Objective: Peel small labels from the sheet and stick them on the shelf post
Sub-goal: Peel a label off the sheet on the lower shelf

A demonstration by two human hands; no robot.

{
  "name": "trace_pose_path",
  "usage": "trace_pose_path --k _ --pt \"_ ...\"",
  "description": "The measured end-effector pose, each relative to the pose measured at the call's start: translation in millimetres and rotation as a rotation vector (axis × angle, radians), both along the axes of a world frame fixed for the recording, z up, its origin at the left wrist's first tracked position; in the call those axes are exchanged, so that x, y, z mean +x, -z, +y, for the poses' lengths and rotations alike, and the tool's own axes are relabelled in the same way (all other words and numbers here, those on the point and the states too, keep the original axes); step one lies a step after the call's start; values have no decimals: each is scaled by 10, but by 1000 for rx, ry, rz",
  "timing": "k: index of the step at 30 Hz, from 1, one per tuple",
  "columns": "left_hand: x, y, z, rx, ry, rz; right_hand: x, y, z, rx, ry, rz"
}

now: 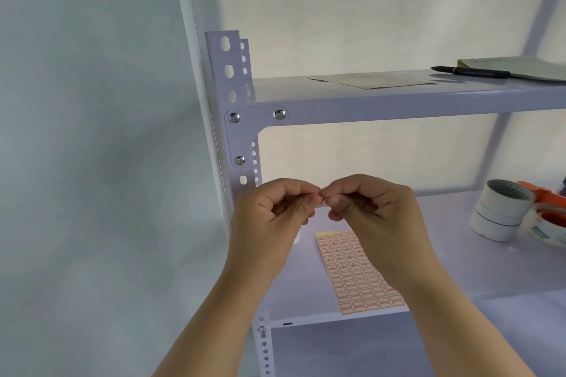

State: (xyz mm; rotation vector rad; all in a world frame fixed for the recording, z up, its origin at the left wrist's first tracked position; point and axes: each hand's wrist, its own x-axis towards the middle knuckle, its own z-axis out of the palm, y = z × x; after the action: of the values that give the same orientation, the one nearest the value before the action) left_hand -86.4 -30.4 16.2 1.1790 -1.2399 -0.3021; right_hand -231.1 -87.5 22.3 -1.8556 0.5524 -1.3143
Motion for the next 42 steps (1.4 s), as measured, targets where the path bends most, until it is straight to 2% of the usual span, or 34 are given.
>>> trace_pose_path --k 5,15,18,32,37,42 --pt "-75 21 -44 -34 -14 77 -16 2 -19 61 -36 -81" --pt "-352 174 -190 -39 79 73 -220 125 -218 79 27 2" --pt "-451 247 -280 -21 34 72 -297 189 -292 109 33 19" --pt "-539 583 -685 112 -115 243 -312 453 -748 313 -19 227" --pt "-426 785 -791 151 -176 295 4 533 -939 303 53 306" --pt "-413 959 -879 326 -136 370 356 541 -1248 250 95 370"
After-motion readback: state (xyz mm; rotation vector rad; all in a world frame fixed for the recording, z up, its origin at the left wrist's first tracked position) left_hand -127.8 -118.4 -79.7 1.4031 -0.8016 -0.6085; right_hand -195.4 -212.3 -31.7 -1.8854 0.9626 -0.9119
